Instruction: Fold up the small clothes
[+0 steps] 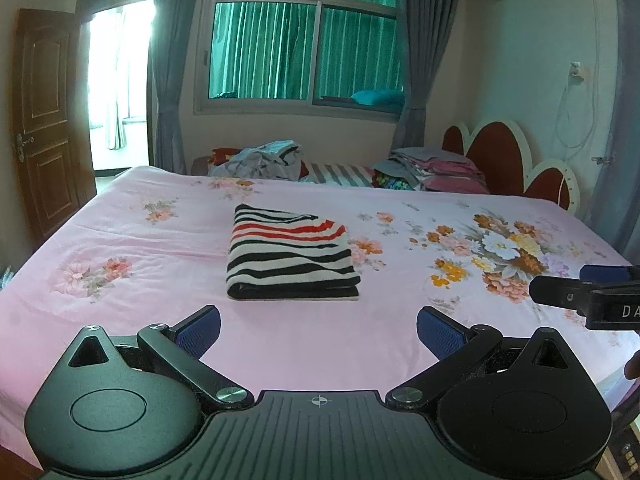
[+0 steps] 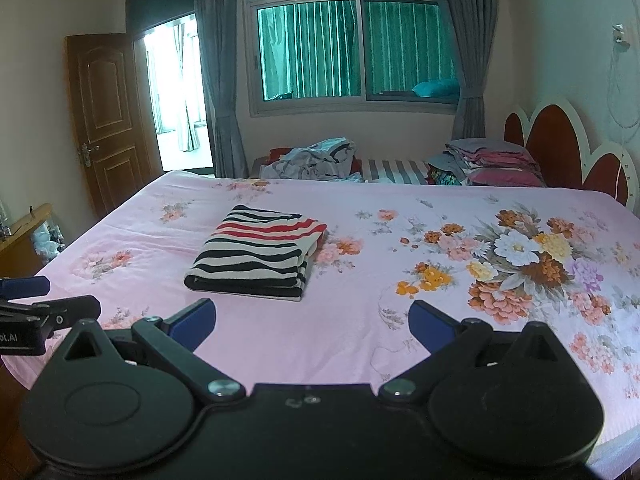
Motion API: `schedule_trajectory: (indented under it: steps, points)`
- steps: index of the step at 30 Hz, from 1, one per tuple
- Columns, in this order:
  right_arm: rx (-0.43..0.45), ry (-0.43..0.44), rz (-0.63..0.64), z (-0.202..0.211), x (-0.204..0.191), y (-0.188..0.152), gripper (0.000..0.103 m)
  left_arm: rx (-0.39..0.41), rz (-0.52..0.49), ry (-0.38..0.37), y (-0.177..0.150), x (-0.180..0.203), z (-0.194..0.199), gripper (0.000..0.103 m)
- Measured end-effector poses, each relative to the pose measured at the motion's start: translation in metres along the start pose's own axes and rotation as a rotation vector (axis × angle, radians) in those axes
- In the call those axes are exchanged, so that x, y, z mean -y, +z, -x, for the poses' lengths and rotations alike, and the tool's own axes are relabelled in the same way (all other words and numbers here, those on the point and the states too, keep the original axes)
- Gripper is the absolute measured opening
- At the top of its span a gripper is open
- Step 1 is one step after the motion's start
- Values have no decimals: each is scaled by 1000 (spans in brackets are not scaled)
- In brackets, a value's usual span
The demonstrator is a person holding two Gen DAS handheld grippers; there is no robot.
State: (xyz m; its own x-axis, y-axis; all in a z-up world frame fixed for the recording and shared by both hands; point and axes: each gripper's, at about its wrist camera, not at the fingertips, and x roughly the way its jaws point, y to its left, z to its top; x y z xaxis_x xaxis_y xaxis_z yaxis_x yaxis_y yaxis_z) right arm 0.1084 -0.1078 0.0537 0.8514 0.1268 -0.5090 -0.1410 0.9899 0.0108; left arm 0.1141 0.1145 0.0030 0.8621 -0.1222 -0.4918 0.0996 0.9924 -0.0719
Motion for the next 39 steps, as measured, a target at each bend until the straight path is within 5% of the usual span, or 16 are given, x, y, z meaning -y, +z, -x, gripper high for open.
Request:
schedule_trajectory:
  steps: [39]
  points:
    - [-6, 8, 11, -3, 6, 1, 103, 4, -21, -2, 3, 9, -4, 103]
